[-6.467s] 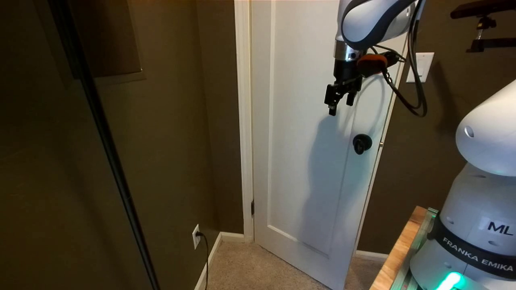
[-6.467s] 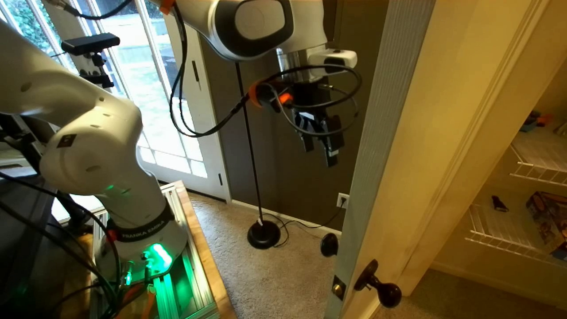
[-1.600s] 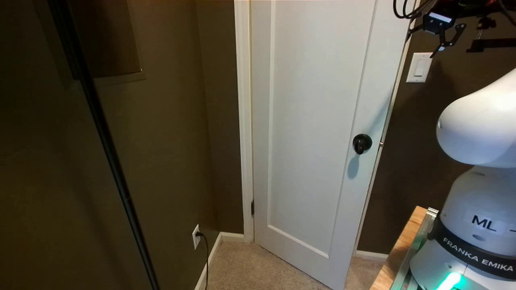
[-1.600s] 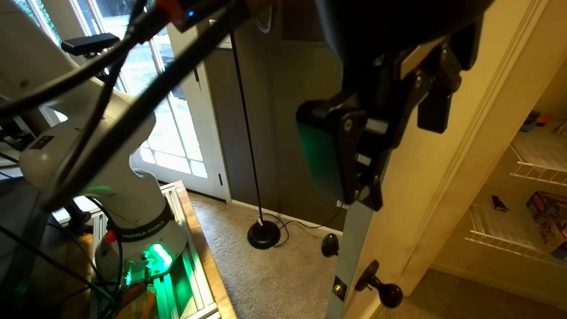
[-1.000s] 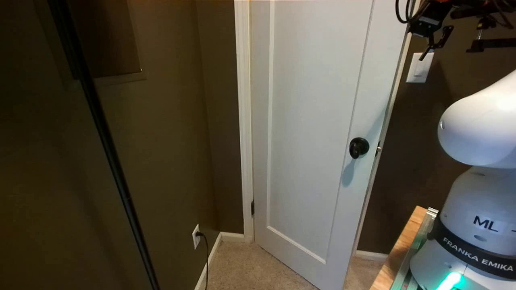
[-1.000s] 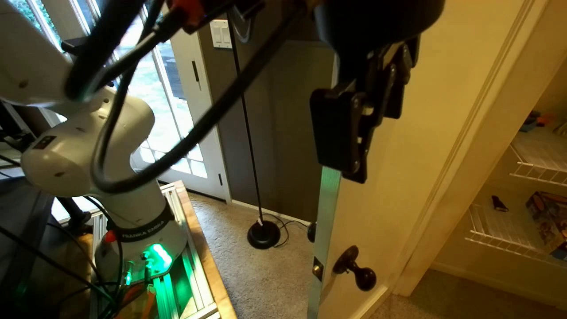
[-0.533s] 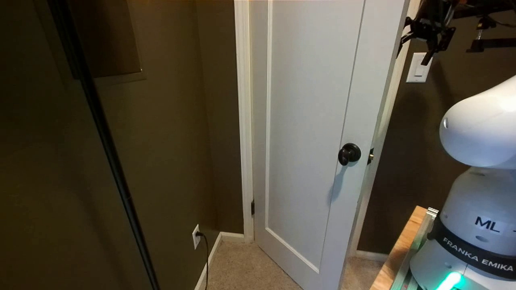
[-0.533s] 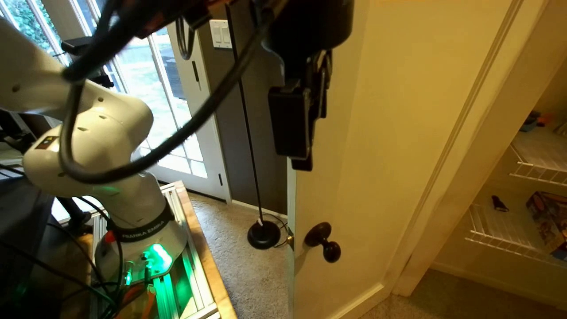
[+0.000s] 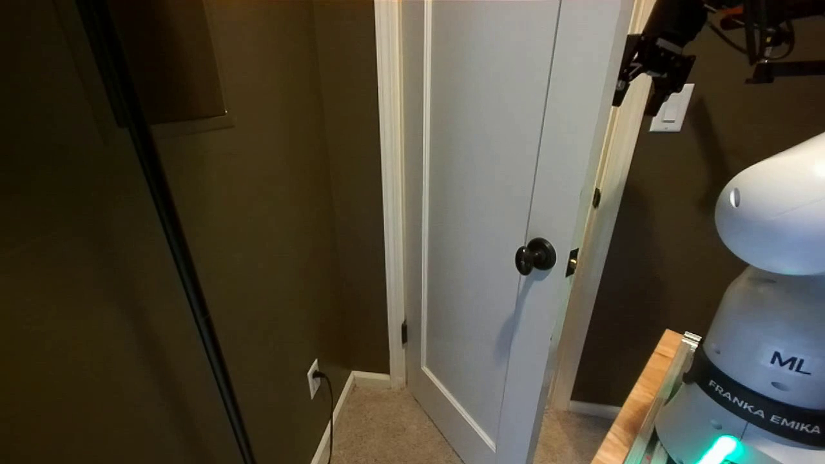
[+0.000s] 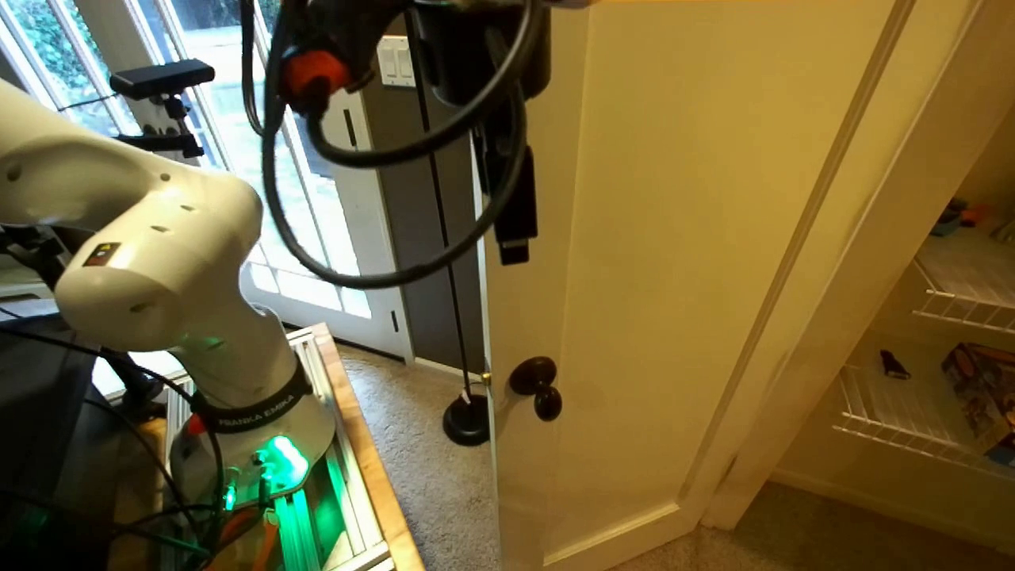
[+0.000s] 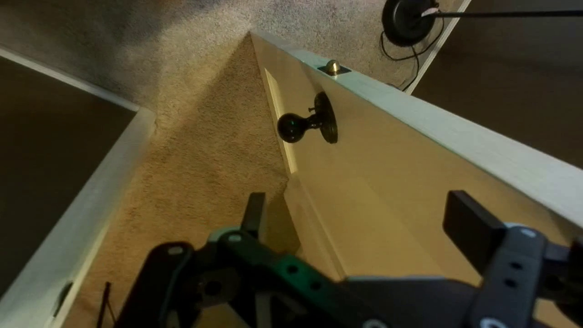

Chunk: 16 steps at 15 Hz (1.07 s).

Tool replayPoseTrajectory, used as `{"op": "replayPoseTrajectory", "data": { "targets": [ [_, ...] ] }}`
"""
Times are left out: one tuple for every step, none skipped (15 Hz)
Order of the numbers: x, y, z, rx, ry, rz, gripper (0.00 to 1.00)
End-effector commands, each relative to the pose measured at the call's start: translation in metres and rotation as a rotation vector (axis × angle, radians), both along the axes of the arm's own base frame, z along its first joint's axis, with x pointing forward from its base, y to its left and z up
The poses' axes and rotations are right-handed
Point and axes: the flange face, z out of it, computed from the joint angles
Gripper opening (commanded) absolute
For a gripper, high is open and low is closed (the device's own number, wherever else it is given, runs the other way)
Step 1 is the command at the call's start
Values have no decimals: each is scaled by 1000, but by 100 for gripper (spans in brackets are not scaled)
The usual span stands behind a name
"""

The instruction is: Open the door

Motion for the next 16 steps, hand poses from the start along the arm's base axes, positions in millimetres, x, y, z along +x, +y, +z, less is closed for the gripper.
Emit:
{"op": "replayPoseTrajectory", "data": {
  "targets": [
    [11, 37, -10, -14, -75, 128, 100],
    [16, 47, -13, -12, -94, 152, 100],
    [22, 56, -16, -8, -123, 166, 100],
    [27, 65, -19, -3, -137, 189, 100],
    [33, 76, -24, 11, -150, 217, 100],
    [37, 85, -28, 25, -160, 240, 100],
    [40, 97, -33, 41, -168, 273, 100],
    [44, 108, -38, 55, -176, 303, 100],
    [47, 118, -42, 70, -184, 328, 100],
    [50, 130, -47, 87, -202, 348, 100],
    [53, 141, -51, 101, -219, 364, 100],
    [56, 151, -54, 118, -244, 372, 100],
    [58, 161, -57, 135, -265, 375, 100],
    [62, 170, -60, 154, -296, 369, 100],
    [65, 179, -63, 169, -326, 365, 100],
    [70, 186, -63, 188, -358, 362, 100]
  ]
}}
